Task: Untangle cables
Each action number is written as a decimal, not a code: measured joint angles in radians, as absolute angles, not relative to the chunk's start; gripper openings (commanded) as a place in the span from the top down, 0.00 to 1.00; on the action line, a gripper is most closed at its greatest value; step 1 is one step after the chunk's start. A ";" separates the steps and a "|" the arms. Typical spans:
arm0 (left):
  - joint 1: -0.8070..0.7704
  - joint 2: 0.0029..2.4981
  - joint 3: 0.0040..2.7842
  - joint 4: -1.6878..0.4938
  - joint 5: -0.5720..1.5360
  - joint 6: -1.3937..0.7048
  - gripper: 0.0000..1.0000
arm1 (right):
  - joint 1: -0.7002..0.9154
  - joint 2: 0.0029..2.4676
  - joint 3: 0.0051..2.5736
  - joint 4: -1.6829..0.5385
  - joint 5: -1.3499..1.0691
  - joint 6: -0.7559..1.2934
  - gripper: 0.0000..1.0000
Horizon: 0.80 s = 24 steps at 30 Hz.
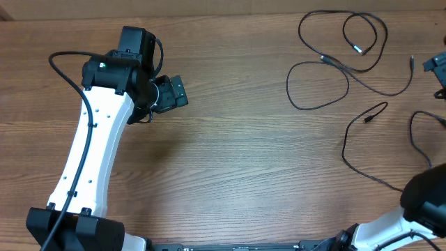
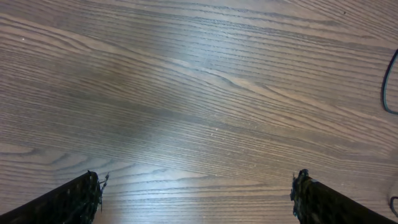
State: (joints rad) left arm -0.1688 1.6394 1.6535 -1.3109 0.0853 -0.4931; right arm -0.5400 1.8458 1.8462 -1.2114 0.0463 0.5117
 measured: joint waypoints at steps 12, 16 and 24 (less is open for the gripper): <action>-0.169 1.639 1.654 -1.311 0.083 -0.493 0.00 | -0.534 2.056 1.839 -1.218 -0.118 0.416 0.00; -0.169 1.639 1.654 -1.308 0.082 -0.493 0.01 | -0.533 2.097 1.839 -1.222 -0.183 0.384 0.00; -0.169 1.639 1.654 -1.308 0.081 -0.493 0.00 | -0.516 2.110 1.831 -1.252 -0.230 0.359 0.13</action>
